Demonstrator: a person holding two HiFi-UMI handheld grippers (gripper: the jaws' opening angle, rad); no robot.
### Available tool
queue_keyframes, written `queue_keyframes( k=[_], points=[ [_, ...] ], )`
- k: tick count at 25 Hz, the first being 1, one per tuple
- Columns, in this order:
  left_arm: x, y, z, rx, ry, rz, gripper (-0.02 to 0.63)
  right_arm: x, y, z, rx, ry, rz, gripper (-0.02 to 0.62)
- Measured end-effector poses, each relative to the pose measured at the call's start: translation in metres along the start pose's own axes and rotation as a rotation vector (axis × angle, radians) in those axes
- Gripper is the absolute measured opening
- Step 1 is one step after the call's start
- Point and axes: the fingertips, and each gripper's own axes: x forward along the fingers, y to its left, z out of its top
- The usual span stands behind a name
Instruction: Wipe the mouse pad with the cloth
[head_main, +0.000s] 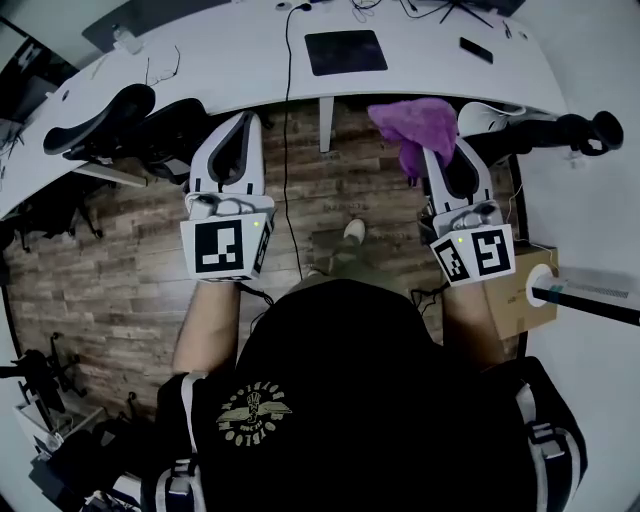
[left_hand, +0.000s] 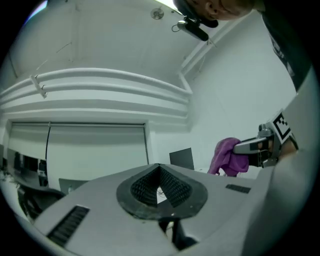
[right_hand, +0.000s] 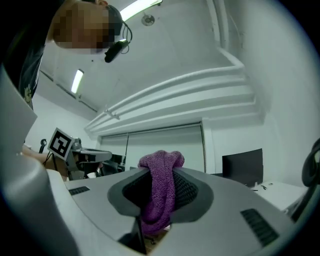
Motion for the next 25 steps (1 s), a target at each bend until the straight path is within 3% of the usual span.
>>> queue_keyframes(
  k=[3, 7, 11, 15, 25],
  points=[
    [0.016, -0.01, 0.009, 0.062, -0.006, -0.038, 0.002, 0.009, -0.004, 0.0, -0.044, -0.005, -0.004, 0.094],
    [0.018, -0.008, -0.004, -0.016, -0.004, -0.022, 0.002, 0.005, -0.015, 0.001, -0.055, -0.006, -0.049, 0.094],
    [0.021, -0.006, -0.028, -0.035, 0.034, -0.007, 0.002, 0.003, -0.029, -0.013, -0.045, 0.011, -0.08, 0.094],
    [0.024, -0.001, -0.047, -0.075, 0.038, 0.023, 0.002, 0.004, -0.036, -0.035, -0.027, 0.05, -0.075, 0.094],
    [0.046, -0.009, -0.097, -0.093, 0.136, 0.0, 0.002, 0.031, -0.053, -0.062, -0.004, 0.104, -0.048, 0.094]
  ],
)
